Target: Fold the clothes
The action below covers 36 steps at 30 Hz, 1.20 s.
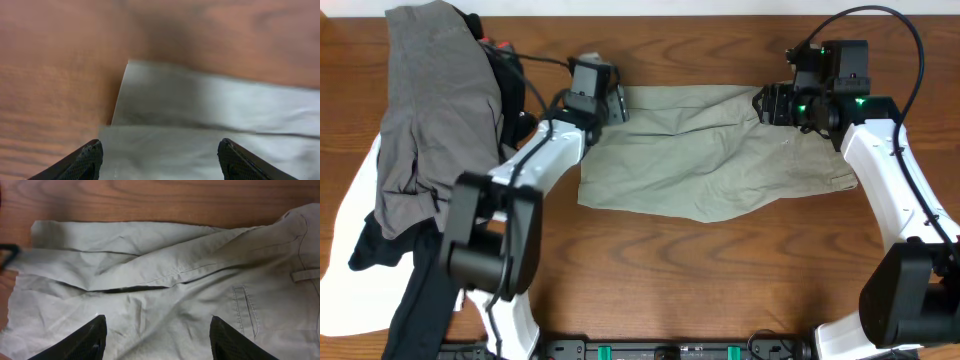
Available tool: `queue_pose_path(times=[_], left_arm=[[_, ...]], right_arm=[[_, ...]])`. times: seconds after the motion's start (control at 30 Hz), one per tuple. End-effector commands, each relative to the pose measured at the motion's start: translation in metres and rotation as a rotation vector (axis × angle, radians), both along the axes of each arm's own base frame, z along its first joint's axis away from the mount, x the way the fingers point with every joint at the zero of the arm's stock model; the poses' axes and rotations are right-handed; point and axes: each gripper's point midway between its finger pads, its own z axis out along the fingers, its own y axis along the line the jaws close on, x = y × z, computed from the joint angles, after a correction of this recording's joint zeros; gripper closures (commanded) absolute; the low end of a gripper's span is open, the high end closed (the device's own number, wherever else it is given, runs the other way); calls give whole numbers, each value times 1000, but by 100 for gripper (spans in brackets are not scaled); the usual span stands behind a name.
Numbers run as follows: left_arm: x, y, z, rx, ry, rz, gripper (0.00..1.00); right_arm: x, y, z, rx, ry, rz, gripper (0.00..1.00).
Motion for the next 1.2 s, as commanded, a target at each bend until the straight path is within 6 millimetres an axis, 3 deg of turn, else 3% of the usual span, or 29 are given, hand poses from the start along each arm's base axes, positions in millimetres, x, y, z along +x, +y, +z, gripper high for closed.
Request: queue_pose_path(times=[0.0,0.37,0.6,0.73,0.8,0.9,1.07,1.13,1.17], left_arm=[[-2,7,-17,72,33,-21,24],[1,26,-18,102,38,-19,24],[-21,33,-32,212,140,-139,24],[-22,27,-33,198,145,-184,26],[-23,20,-33,164,142,-208,37],[-21,17,-32,154,131,-214,64],[-13,15,-27,149,94,-212,81],[-9,14,-23,146,74,-210,93],[-8,14,-22,145,65,-209,93]], right_arm=[[0,2,1,3,3,-5,36],[2,-2,1,-14,-4,-18,34],[3,-2,1,-20,-8,-21,33],[5,-2,3,-19,-19,-21,33],[6,-2,3,-19,-22,-22,33],[5,-2,3,-19,-20,-20,33],[5,0,3,-19,-19,-16,32],[5,0,3,-19,-18,-17,32],[5,0,3,-19,-18,-17,32]])
